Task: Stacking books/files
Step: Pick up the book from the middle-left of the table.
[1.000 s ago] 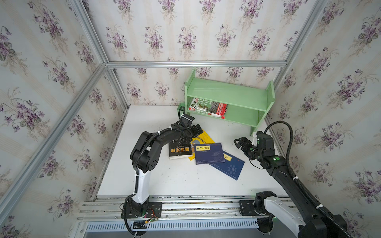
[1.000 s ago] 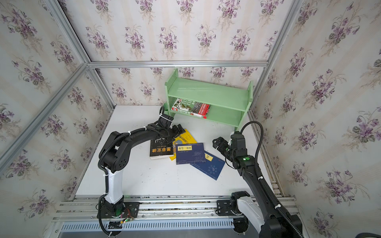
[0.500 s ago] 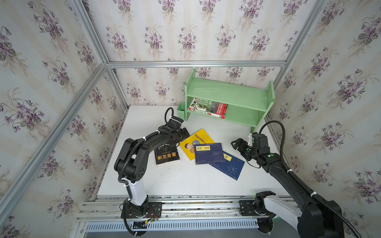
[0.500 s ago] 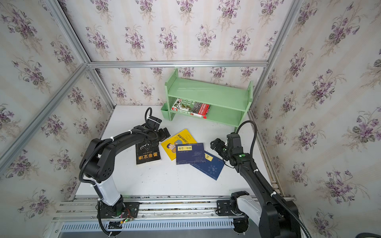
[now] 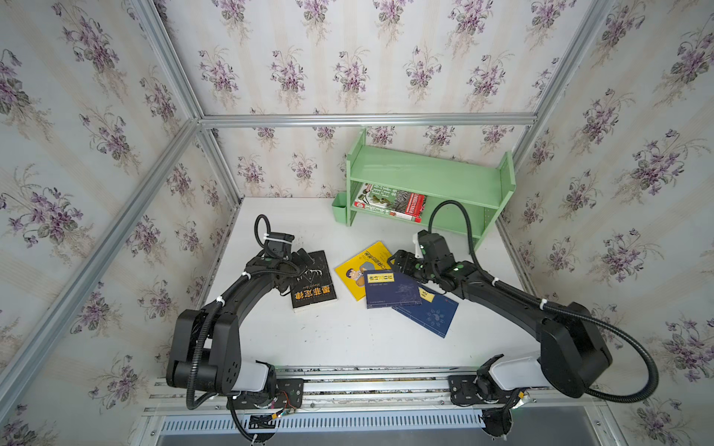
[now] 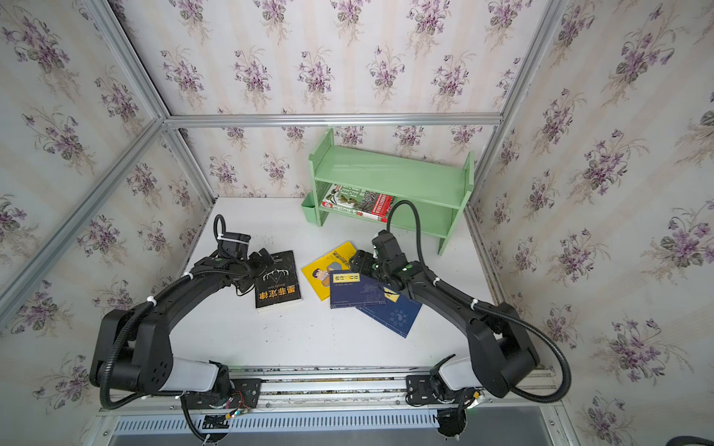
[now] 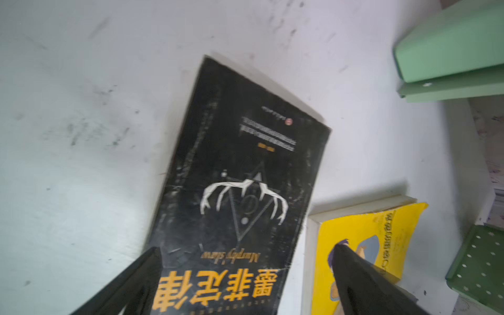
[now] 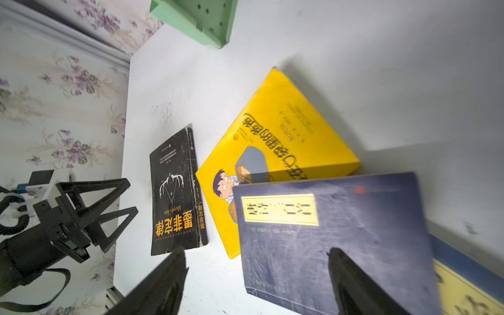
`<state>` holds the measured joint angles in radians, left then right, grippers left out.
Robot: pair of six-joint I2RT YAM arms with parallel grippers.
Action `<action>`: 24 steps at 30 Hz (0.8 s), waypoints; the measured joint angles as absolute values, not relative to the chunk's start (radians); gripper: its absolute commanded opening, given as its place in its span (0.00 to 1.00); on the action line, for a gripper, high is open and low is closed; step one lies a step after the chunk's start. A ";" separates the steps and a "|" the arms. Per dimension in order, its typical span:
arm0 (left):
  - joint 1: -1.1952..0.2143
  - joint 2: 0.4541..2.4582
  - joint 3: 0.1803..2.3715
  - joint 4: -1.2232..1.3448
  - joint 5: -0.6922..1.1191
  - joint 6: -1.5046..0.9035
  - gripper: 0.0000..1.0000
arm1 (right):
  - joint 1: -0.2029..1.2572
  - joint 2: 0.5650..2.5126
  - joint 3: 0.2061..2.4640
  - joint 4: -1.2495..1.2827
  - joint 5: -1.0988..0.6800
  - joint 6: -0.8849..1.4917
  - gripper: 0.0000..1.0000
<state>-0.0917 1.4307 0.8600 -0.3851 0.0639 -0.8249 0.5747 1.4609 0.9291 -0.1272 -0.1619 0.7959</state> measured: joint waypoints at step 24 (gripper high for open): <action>-0.009 1.559 0.797 -0.278 0.282 -0.754 0.99 | 0.856 2.109 1.373 -0.028 -0.315 0.856 0.77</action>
